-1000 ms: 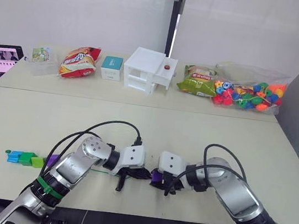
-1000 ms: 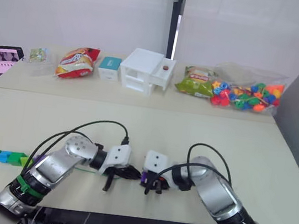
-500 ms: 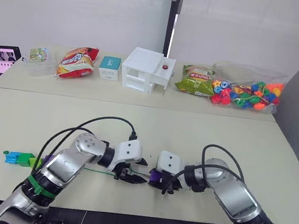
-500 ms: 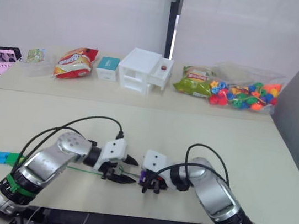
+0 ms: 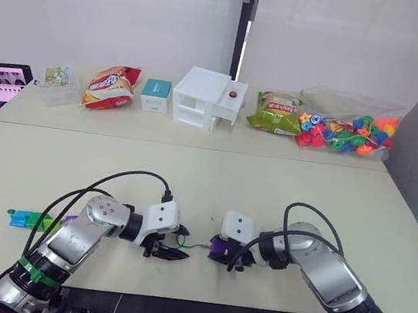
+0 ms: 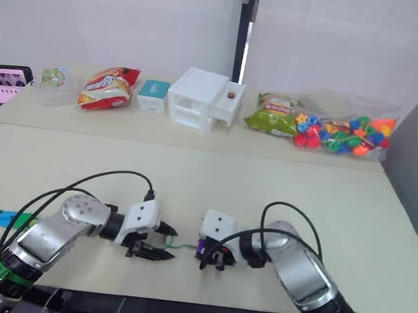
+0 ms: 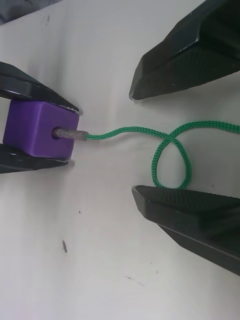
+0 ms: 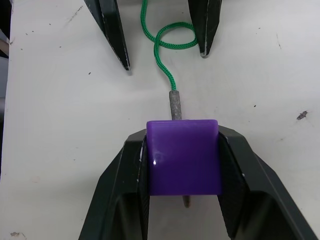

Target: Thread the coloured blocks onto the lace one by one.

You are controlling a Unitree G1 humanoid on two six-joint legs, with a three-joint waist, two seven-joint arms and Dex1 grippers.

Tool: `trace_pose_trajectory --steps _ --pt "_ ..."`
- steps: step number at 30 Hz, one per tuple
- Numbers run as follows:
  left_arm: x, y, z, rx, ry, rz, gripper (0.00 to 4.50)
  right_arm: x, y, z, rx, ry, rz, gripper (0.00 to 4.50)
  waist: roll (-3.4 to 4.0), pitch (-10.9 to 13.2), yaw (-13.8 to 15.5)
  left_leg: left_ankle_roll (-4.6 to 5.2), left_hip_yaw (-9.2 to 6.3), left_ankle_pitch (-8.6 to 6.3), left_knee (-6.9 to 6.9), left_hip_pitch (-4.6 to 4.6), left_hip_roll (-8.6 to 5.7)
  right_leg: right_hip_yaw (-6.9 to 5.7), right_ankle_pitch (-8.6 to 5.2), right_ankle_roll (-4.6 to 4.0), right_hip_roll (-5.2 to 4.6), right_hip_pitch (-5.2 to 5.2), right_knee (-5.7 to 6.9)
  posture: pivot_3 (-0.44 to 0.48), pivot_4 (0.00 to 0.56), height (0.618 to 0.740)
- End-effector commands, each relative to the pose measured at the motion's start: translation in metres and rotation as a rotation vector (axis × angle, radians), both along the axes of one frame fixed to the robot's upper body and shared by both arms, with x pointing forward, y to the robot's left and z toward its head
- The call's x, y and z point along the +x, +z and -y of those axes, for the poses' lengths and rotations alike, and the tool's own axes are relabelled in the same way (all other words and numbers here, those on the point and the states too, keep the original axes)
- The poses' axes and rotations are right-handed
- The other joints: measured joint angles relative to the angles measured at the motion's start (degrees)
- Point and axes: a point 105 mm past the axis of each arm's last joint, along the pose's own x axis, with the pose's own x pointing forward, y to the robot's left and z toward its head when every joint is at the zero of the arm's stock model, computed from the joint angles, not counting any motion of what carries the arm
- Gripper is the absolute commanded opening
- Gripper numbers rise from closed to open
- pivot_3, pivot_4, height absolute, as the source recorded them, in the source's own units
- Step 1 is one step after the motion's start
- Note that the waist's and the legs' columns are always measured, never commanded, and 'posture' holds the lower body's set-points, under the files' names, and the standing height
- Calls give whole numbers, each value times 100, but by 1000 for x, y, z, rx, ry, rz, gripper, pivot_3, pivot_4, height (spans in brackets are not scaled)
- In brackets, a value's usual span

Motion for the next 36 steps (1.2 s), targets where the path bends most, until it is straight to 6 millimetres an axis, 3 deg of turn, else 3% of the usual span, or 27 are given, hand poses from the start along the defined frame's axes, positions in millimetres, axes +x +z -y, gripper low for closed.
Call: trace_pose_trajectory --steps 1,6,21,26,33,36 --pt "-4 -7 2 -3 -15 -22 1689 -4 -2 0 3 2 -24 1204 0 0 -1 0 0 0 0 0 0 0 0 0 0 0 0 0 150 740" --pt "-3 -5 6 -13 -29 -4 38 -4 -1 0 4 -1 -25 1204 0 0 -5 0 0 0 -2 0 0 0 0 0 0 -2 1 0 150 740" --pt "-3 14 41 -50 -144 51 15 -1 -2 0 0 -17 -22 1204 0 0 -6 0 0 0 0 -3 -1 0 0 0 0 -3 1 0 150 740" --pt "-6 14 37 -22 -163 41 15 0 -1 -2 2 -22 -15 1204 0 0 -6 0 0 0 0 -3 -1 0 0 0 0 -3 0 0 150 740" --pt "-2 11 16 37 -122 33 15 2 -1 -3 3 -28 -10 1204 0 0 -16 0 0 0 0 -2 0 0 0 0 2 -4 1 0 150 740" --pt "1 9 11 51 -106 38 807 2 -2 -3 3 -28 -10 1204 0 0 -21 0 0 0 0 -2 1 0 0 0 2 -5 1 0 150 740"
